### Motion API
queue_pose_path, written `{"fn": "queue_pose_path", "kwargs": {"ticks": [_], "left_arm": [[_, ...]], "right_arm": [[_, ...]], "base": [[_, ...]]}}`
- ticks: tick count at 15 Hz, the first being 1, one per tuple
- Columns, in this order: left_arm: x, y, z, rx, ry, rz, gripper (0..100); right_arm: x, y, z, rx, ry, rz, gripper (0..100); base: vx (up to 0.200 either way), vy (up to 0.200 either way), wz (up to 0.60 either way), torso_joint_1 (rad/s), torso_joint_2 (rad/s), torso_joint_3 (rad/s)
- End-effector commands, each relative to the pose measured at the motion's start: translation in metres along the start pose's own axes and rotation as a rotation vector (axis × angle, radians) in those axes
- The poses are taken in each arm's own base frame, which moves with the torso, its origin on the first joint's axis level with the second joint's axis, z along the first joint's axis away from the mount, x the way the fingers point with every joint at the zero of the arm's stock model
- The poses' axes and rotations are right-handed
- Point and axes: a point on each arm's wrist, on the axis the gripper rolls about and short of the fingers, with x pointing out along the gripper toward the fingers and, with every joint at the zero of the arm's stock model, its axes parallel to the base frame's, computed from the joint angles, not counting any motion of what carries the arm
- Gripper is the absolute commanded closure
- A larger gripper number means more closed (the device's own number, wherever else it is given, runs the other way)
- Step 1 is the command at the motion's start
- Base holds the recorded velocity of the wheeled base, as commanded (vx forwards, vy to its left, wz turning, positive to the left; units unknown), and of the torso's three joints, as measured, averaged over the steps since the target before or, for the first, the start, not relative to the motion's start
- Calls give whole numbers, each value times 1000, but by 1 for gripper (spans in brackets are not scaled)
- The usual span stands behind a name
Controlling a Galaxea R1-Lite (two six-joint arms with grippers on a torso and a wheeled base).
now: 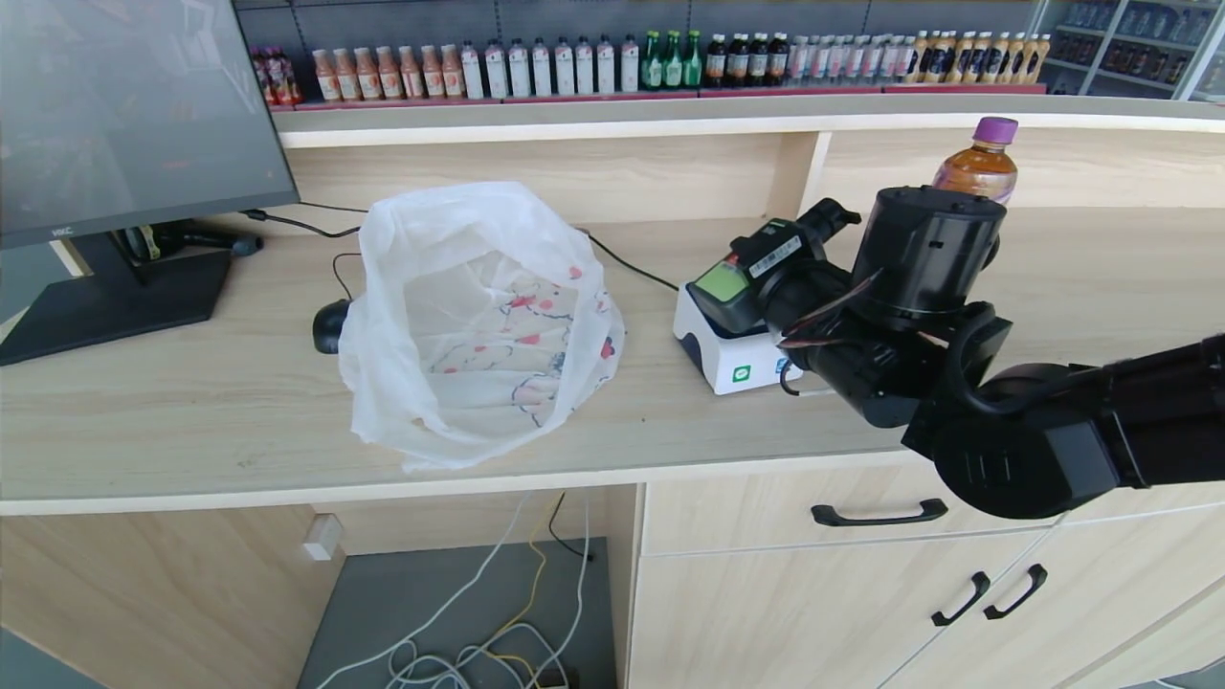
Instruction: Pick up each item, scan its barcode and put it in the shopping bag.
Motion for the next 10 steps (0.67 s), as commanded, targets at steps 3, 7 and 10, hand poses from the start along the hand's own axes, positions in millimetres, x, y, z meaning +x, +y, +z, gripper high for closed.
{"fn": "queue_pose_path", "kwargs": {"ticks": [3,7,10], "left_arm": [[0,0,0,0,-1,0,0],[0,0,0,0,-1,0,0],[0,0,0,0,-1,0,0]], "right_arm": [[2,-3,-4,-4,7,-9,100],[3,-2,-3,-1,4,-5,100],[3,-3,-4,-2,6,-7,100]], "base": [[0,0,0,0,0,0],[0,0,0,0,0,0],[0,0,0,0,0,0]]}}
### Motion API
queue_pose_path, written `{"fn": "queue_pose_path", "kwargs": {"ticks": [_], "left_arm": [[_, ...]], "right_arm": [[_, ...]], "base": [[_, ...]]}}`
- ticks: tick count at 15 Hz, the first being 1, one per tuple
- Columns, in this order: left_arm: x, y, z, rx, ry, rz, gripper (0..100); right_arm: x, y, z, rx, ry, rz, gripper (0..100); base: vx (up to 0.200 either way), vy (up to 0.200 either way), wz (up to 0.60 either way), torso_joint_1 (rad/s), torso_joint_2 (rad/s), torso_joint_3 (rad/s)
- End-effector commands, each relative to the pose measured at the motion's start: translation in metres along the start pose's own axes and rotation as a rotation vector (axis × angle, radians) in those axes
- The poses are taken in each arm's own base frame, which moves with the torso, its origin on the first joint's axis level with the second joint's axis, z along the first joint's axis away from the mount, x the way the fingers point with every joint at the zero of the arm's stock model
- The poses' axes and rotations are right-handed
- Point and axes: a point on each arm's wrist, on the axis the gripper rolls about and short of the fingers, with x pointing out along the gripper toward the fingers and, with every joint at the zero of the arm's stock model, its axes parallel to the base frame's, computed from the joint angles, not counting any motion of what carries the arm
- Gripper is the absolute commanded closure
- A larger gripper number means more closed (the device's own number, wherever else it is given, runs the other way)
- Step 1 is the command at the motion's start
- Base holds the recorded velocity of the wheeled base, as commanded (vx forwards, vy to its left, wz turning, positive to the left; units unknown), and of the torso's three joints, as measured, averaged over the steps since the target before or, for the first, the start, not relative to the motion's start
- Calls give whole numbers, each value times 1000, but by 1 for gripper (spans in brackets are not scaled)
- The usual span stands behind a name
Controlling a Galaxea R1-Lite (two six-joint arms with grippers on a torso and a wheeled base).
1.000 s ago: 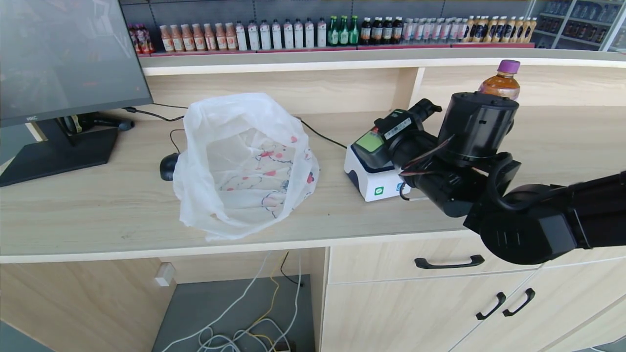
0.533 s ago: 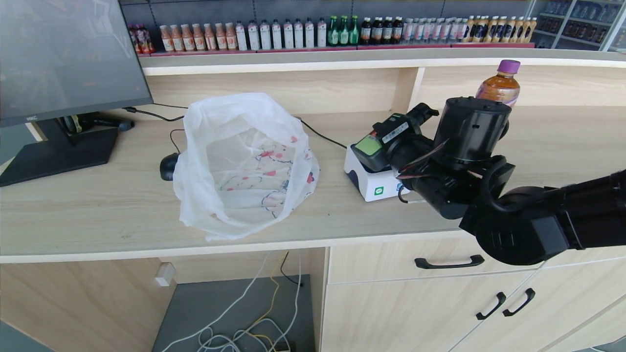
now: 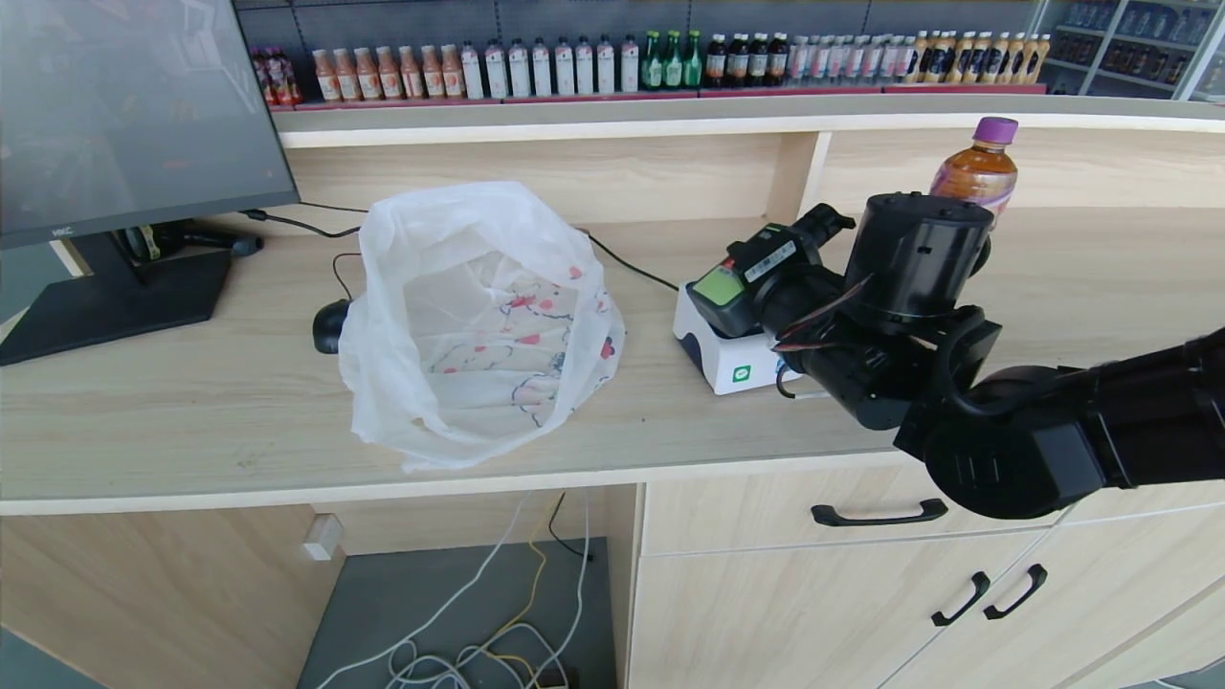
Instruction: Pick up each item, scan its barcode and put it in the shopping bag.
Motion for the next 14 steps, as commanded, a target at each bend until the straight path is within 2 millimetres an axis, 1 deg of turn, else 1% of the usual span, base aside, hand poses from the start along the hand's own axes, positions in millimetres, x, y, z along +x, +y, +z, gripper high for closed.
{"fn": "queue_pose_path", "kwargs": {"ticks": [1,14], "left_arm": [[0,0,0,0,-1,0,0],[0,0,0,0,-1,0,0]], "right_arm": [[0,0,0,0,1,0,100],[-3,3,4,17,-11,5,100]], "base": [[0,0,0,0,0,0],[0,0,0,0,0,0]]}}
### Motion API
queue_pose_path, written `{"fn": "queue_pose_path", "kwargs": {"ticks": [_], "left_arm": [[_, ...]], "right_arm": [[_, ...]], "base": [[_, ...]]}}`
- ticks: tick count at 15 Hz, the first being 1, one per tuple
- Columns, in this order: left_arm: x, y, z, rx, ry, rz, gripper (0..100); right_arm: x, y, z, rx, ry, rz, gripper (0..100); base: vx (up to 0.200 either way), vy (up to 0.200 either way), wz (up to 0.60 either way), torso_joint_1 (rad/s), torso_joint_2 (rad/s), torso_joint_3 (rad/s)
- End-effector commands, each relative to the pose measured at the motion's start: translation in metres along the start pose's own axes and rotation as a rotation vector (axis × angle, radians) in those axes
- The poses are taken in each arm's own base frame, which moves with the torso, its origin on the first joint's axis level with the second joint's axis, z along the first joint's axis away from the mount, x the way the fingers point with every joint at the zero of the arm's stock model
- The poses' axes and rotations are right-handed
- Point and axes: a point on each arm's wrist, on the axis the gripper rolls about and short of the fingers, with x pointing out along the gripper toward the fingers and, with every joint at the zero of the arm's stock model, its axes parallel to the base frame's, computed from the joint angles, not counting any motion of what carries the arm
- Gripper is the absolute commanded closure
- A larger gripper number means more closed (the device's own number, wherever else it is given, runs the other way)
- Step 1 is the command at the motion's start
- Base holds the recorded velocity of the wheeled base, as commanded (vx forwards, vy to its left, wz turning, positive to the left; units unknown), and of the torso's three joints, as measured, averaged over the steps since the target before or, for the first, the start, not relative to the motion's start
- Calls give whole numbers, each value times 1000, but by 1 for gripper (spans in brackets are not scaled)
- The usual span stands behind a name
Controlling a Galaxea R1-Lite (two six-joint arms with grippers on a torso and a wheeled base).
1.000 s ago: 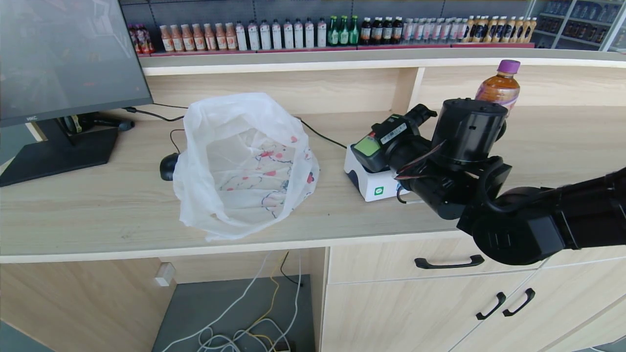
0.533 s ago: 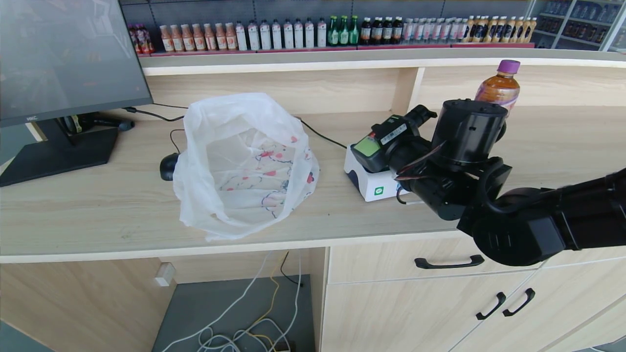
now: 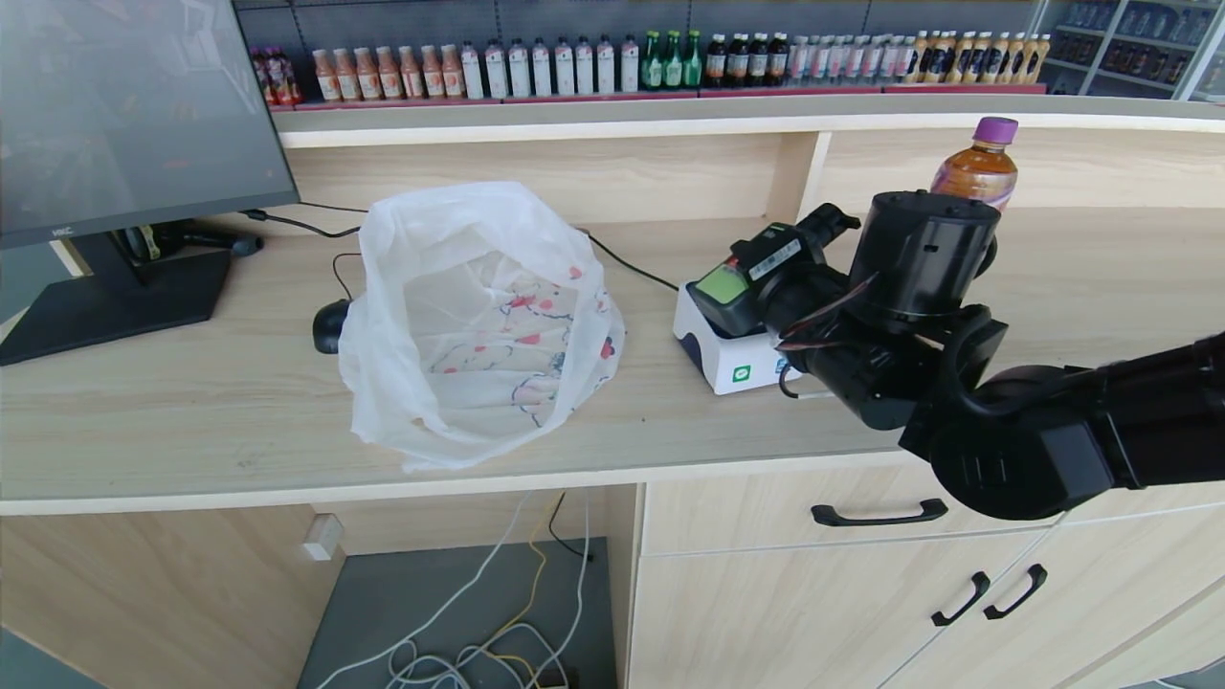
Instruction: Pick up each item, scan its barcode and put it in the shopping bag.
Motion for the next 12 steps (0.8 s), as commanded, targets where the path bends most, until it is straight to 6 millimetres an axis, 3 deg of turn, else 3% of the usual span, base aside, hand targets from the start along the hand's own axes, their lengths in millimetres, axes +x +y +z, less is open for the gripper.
{"fn": "queue_pose_path", "kwargs": {"ticks": [1,7,12], "left_arm": [[0,0,0,0,-1,0,0],[0,0,0,0,-1,0,0],[0,0,0,0,-1,0,0]], "right_arm": [[-2,2,3,4,-7,6,100],[-12,11,14,-35,-28,26,100],[-40,12,16,-318,-53,74,100]], "base": [[0,0,0,0,0,0],[0,0,0,0,0,0],[0,0,0,0,0,0]]}}
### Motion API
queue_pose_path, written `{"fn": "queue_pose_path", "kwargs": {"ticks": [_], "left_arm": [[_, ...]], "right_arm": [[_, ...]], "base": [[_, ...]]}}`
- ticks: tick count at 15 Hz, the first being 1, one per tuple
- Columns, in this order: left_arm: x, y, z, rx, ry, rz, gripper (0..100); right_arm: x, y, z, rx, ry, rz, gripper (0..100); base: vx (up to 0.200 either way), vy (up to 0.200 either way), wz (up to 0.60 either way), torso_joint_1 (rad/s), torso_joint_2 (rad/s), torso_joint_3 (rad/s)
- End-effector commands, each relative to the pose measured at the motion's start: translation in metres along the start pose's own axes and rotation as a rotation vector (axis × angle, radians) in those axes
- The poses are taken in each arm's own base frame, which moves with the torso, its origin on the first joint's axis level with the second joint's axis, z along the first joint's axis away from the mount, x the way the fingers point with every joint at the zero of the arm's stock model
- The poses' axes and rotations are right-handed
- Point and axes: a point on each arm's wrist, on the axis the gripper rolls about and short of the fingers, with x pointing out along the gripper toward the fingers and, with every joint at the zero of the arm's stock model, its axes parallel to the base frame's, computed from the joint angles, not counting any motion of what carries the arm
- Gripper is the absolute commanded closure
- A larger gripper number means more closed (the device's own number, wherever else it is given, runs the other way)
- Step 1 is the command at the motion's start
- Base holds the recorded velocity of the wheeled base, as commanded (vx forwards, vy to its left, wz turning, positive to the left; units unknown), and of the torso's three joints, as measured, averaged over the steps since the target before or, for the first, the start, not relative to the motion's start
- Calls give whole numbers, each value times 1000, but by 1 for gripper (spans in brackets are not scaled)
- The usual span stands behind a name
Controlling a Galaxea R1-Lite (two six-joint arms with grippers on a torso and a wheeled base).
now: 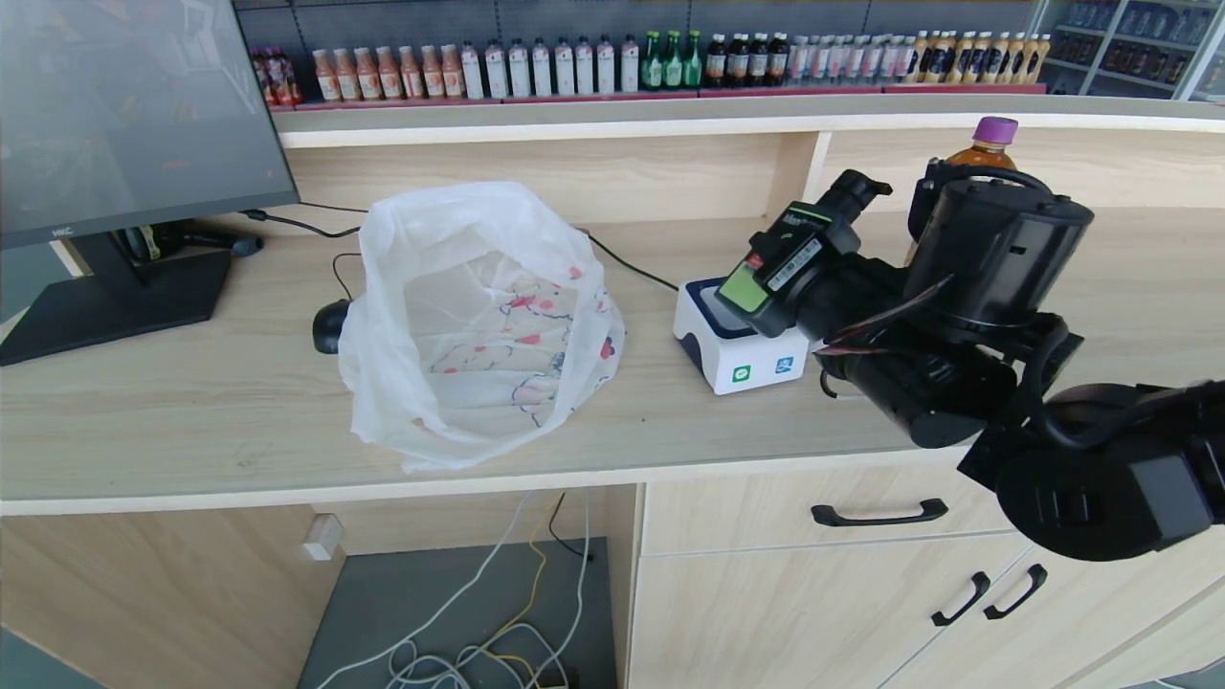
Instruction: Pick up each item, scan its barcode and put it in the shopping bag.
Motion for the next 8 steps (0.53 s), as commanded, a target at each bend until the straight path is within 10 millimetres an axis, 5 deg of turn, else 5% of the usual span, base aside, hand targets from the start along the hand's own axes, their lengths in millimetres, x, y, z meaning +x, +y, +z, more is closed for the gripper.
{"fn": "queue_pose_path", "kwargs": {"ticks": [1,8], "left_arm": [[0,0,0,0,-1,0,0],[0,0,0,0,-1,0,0]], "right_arm": [[-9,6,9,-80,-57,63,100],[-12,11,-8,-531,-297,329,100]], "base": [[0,0,0,0,0,0],[0,0,0,0,0,0]]}}
